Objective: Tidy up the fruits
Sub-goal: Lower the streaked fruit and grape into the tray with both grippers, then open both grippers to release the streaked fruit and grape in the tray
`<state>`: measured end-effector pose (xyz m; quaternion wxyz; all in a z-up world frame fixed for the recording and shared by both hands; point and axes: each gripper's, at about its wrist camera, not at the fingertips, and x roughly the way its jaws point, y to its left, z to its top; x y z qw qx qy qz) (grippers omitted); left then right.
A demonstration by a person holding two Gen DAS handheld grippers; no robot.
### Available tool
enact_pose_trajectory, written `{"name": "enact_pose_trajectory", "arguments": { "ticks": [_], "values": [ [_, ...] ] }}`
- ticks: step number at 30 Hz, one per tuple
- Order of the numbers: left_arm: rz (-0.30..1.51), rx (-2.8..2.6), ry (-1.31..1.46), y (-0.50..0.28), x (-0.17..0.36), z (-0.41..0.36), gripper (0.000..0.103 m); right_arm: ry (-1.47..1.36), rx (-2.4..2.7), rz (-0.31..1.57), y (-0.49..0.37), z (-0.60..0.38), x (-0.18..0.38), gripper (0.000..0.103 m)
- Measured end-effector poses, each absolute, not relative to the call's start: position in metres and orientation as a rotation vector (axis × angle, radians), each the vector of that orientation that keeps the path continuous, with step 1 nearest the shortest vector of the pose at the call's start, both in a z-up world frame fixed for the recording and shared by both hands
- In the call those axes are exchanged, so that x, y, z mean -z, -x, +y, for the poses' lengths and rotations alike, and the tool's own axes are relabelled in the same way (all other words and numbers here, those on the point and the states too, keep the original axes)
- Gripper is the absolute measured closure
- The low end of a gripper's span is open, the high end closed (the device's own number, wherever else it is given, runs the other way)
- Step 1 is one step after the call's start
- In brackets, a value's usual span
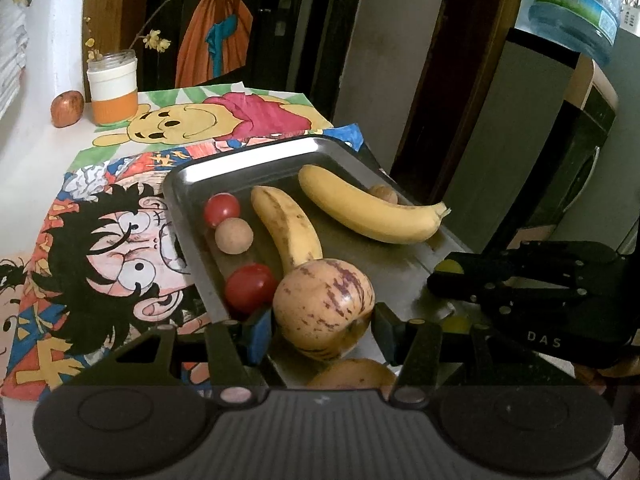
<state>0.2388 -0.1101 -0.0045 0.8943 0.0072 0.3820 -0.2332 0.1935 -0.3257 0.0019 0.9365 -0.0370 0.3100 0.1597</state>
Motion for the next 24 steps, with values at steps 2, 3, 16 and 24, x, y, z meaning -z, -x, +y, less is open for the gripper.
{"name": "enact_pose_trajectory", "arguments": {
  "ticks": [2,3,16,24],
  "values": [
    [0.795,0.484,-0.016,-0.2392,0.0044,-0.1105,0.045,0.077,-0.326,0.633,-0.1934,-0.3258,-0.0017,0.075],
    [0.797,0.484,-0.017,-0.2391,0.0043,-0.1109,0.045,0.077,-0.326,0.633,-0.1934,-0.3257,-0.0015,0.075],
    [0.811,0.480,-0.004,-0.2391,0.0062,-0.1101,0.045,0.077,-0.325,0.638,-0.1942,-0.3242,0.0014,0.073],
    [0.804,0.484,0.002,-0.2379,0.0061,-0.1121,0.044,0.077,-0.323,0.635,-0.1932,-0.3245,0.0020,0.069]
  ]
}}
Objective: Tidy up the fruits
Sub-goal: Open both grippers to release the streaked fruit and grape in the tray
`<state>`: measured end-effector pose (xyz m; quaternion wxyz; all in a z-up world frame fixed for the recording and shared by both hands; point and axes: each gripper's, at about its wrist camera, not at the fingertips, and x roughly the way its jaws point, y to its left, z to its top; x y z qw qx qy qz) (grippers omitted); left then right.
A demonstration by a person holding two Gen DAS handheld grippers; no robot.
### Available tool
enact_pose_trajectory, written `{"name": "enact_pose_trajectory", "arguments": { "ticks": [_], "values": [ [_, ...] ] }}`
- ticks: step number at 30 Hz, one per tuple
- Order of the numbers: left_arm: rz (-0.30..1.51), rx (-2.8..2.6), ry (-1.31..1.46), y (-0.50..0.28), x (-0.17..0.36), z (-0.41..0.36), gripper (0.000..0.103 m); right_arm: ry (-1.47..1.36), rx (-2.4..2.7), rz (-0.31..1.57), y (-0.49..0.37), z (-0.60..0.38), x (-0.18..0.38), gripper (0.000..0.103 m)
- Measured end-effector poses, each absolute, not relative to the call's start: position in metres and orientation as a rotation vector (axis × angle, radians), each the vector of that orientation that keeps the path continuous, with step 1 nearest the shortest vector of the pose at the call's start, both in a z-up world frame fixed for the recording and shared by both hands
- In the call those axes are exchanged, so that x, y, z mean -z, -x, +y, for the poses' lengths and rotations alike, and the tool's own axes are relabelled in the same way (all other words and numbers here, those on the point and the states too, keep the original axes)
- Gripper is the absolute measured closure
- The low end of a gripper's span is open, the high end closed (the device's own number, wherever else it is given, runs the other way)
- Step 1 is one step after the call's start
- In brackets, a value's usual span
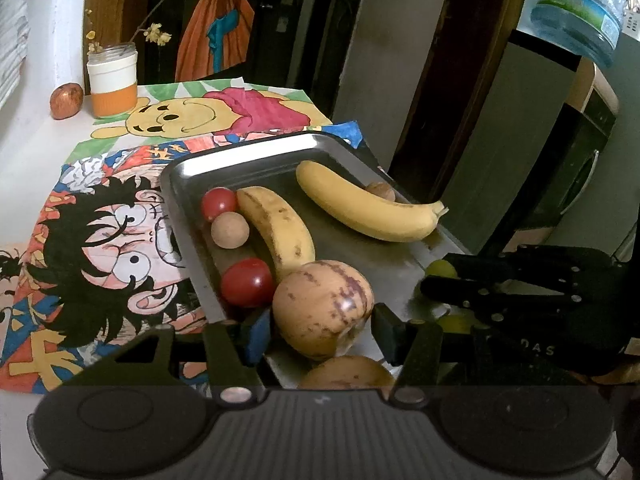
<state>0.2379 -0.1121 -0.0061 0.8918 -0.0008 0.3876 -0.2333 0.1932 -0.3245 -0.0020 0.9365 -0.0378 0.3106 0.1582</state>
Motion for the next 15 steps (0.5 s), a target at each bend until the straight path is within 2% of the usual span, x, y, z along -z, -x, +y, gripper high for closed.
{"name": "enact_pose_trajectory", "arguments": {
  "ticks": [4,15],
  "values": [
    [0.803,0.479,0.012,-0.236,0.006,-0.113,0.041,0.075,-0.322,0.630,-0.193,-0.325,0.001,0.062],
    [0.730,0.431,0.106,-0.220,-0.003,-0.103,0.023,0.100,-0.318,0.580,-0.184,-0.323,-0.003,0.048]
  ]
}}
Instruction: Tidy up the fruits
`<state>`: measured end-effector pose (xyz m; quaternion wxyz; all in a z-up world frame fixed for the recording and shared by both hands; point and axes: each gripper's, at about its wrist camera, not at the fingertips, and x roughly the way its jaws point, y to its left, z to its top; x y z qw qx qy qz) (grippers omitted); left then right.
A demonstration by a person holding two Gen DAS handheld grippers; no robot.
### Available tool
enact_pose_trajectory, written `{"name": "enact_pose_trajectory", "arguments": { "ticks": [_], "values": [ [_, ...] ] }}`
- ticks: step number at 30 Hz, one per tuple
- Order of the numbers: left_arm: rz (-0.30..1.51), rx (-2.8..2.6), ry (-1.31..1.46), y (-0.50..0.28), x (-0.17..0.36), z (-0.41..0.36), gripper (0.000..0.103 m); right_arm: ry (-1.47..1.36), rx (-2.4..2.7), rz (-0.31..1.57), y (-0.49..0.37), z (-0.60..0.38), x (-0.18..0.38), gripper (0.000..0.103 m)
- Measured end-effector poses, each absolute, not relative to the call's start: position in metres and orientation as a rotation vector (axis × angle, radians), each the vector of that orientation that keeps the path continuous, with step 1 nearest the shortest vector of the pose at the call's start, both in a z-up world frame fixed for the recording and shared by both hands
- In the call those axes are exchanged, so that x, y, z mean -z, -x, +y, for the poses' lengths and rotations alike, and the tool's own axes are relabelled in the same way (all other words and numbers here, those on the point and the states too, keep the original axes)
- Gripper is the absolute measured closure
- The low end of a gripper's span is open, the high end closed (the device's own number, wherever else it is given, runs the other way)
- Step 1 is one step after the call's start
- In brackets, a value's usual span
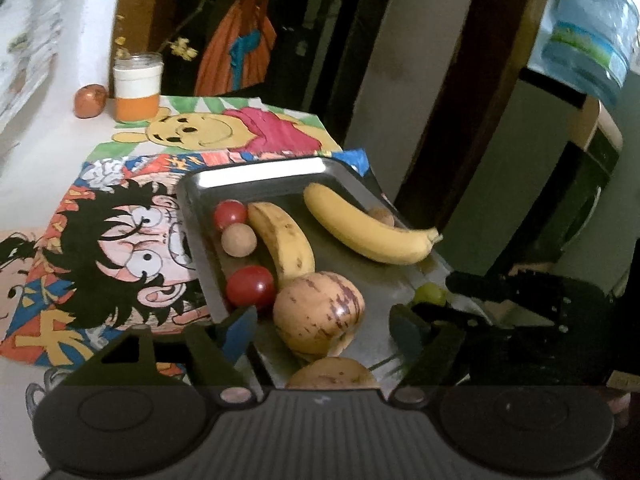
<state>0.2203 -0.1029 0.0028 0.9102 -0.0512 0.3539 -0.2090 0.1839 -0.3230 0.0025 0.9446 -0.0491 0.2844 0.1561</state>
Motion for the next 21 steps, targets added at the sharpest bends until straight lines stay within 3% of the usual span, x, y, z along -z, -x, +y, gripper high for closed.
{"name": "enact_pose_trajectory", "arguments": {
  "ticks": [4,6,11,15,21],
  "values": [
    [0.695,0.399,0.129,-0.215,-0.007,-0.099,0.017,0.097,-0.311,0.563,-0.180,-0.322,-0.005,0.039],
    [0.678,0.381,0.134,-0.212,-0.008,-0.097,0.013,0.104,-0.293,0.547,-0.178,-0.321,-0.007,0.026],
    [0.638,0.336,0.151,-0.204,-0.012,-0.093,0.000,0.093,-0.278,0.527,-0.171,-0.323,-0.012,0.019],
    [0.644,0.310,0.187,-0.200,-0.014,-0.088,0.000,0.093,-0.267,0.511,-0.165,-0.323,-0.016,0.006],
    [0.622,0.271,0.185,-0.190,-0.019,-0.085,0.000,0.088,-0.254,0.477,-0.154,-0.323,-0.023,0.001]
  ]
}}
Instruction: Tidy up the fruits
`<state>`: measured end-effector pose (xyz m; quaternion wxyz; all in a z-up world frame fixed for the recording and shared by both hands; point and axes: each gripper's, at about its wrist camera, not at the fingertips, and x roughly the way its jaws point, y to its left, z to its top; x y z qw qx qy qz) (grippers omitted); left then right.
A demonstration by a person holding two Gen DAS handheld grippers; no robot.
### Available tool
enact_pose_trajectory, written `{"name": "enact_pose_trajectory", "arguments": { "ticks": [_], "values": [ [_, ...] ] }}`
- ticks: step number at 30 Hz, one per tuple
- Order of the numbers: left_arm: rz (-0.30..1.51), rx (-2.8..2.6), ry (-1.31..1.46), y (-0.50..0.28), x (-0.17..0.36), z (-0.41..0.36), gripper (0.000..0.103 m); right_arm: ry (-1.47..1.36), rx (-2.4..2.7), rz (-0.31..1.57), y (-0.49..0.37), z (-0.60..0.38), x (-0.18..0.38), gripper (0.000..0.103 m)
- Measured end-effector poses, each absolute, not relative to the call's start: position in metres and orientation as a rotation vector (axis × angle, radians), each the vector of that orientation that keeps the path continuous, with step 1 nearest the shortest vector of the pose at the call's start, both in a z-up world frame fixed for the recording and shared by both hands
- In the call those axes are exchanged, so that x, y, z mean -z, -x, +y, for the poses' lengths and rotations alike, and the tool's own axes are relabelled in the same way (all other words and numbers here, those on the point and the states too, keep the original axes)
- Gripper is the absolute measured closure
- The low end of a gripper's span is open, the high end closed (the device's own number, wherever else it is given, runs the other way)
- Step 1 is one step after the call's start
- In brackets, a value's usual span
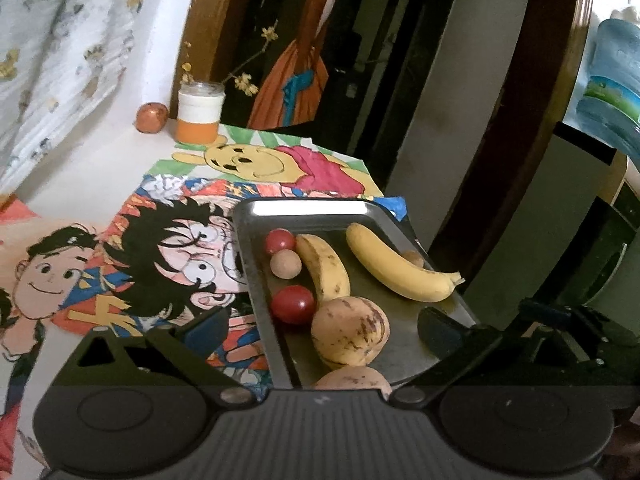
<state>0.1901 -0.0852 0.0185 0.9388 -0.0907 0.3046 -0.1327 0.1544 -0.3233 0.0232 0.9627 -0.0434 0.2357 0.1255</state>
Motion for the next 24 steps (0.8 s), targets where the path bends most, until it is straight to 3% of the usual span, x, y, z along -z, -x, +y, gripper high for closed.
{"name": "enact_pose_trajectory", "arguments": {
  "ticks": [24],
  "values": [
    [0.487,0.112,0.113,-0.105,-0.043,-0.059,0.000,-0.016,-0.263,0.388,-0.091,-0.312,-0.060,0.001]
  ]
}}
